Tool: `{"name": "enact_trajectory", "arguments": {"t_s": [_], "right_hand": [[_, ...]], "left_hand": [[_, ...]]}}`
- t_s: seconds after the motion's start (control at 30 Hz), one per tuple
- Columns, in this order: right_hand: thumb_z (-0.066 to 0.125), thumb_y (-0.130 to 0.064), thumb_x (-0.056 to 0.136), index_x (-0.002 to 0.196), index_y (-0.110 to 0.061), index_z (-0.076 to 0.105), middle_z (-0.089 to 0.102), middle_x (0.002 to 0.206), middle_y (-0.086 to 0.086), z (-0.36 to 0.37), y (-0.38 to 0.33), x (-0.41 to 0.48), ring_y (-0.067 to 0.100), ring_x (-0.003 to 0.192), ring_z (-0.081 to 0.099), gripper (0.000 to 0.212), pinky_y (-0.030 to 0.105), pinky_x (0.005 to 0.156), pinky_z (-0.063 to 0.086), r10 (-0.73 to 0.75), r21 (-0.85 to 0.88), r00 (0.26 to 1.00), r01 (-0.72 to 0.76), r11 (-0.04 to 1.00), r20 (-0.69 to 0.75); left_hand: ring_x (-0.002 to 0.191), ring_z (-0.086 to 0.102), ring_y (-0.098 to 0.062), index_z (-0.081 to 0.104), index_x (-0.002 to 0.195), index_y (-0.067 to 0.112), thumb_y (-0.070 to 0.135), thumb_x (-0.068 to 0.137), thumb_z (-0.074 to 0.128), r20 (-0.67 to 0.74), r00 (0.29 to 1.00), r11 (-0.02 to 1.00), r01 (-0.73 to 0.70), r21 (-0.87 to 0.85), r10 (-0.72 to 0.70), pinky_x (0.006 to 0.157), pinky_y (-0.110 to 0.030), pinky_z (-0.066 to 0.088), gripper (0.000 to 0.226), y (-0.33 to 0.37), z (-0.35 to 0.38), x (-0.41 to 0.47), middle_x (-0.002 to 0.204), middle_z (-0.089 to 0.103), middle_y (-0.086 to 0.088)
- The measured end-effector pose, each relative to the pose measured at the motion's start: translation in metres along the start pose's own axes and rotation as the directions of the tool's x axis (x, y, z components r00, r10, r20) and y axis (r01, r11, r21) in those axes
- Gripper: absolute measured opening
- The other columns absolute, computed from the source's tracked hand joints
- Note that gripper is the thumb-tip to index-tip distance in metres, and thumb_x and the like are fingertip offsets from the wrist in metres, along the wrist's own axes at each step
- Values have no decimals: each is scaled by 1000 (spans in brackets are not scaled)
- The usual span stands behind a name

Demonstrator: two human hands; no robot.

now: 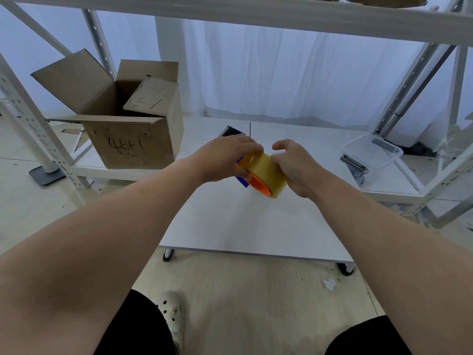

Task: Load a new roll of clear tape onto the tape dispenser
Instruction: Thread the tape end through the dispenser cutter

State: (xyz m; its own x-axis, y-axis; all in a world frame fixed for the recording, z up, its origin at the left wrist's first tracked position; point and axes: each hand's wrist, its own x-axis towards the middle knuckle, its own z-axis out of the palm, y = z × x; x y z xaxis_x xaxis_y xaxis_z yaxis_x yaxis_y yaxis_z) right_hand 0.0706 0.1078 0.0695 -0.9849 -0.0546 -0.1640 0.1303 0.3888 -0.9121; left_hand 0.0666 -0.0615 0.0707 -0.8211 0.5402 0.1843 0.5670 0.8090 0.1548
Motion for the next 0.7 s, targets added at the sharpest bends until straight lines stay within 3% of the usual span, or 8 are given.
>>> {"name": "enact_trajectory", "arguments": {"t_s": [0.1, 0.23, 0.7], "right_hand": [[43, 1, 92, 114, -24, 40, 51, 111, 2, -2, 1, 0, 23, 102, 50, 34, 39, 88, 47, -11, -6, 1000, 11, 1000, 1], [51, -13, 88, 112, -18, 44, 49, 96, -3, -3, -1, -3, 17, 91, 48, 26, 32, 75, 45, 10, 145, 999, -17, 989, 47], [41, 1, 94, 115, -24, 39, 48, 115, 2, -3, -1, -3, 23, 103, 48, 32, 36, 84, 45, -13, 3, 1000, 13, 1000, 11]], "left_hand": [[122, 44, -13, 46, 132, 28, 38, 82, 68, -25, 1000, 1000, 1, -7, -1, 88, -21, 33, 56, 0, -1, 1, 134, 50, 8], [121, 45, -14, 45, 133, 28, 38, 81, 68, 10, 1000, 999, 20, -27, -19, 87, -23, 36, 57, -2, 0, 0, 133, 50, 8], [122, 44, -14, 46, 132, 27, 36, 82, 68, -23, 1000, 1000, -13, 0, 13, 89, -23, 35, 55, 0, -3, 2, 132, 51, 7]]}}
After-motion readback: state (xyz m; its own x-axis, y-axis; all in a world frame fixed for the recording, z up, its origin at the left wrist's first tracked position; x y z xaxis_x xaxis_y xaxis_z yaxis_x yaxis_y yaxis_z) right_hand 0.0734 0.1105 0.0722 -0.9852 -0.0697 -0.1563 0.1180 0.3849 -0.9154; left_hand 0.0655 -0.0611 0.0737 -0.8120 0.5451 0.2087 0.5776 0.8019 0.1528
